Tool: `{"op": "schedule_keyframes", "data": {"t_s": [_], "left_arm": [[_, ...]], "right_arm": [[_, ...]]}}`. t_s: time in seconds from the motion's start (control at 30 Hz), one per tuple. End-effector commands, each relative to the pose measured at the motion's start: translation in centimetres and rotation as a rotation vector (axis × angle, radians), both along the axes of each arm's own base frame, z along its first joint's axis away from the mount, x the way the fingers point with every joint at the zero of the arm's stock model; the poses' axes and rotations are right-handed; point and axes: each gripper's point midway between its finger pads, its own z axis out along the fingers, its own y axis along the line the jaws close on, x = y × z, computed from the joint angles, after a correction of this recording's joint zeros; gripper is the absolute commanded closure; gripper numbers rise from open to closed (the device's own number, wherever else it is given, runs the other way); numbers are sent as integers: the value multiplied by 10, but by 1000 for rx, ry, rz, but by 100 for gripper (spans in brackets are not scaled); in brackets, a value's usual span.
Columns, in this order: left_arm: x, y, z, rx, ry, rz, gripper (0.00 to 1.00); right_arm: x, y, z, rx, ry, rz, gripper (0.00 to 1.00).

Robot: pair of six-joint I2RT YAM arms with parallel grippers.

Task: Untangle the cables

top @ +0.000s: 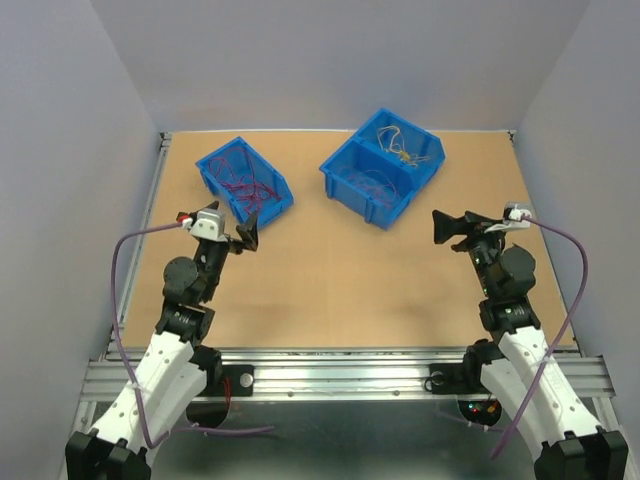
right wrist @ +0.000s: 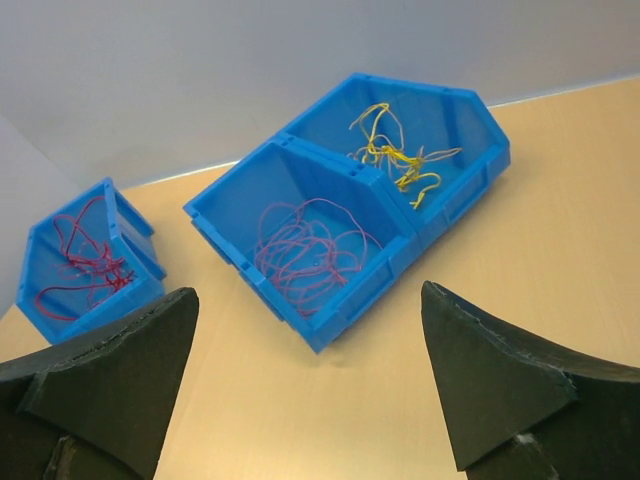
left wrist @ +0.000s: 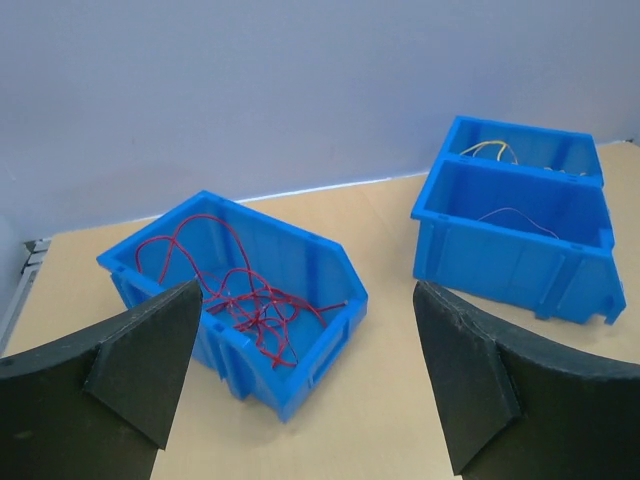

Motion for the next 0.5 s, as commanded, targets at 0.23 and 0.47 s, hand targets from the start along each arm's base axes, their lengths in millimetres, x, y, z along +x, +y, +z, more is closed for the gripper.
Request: {"op": "schedule_keyframes", "data": {"t_s": [0.23,0.47], "left_arm": [[-30,10,4,26,-149,7,1],[-22,9,-4,39,-111,14,1]], "right_arm": [[-9,-6,-7,-29,8,-24,3],[-9,-2,-9,-29,17,-2,4]]}}
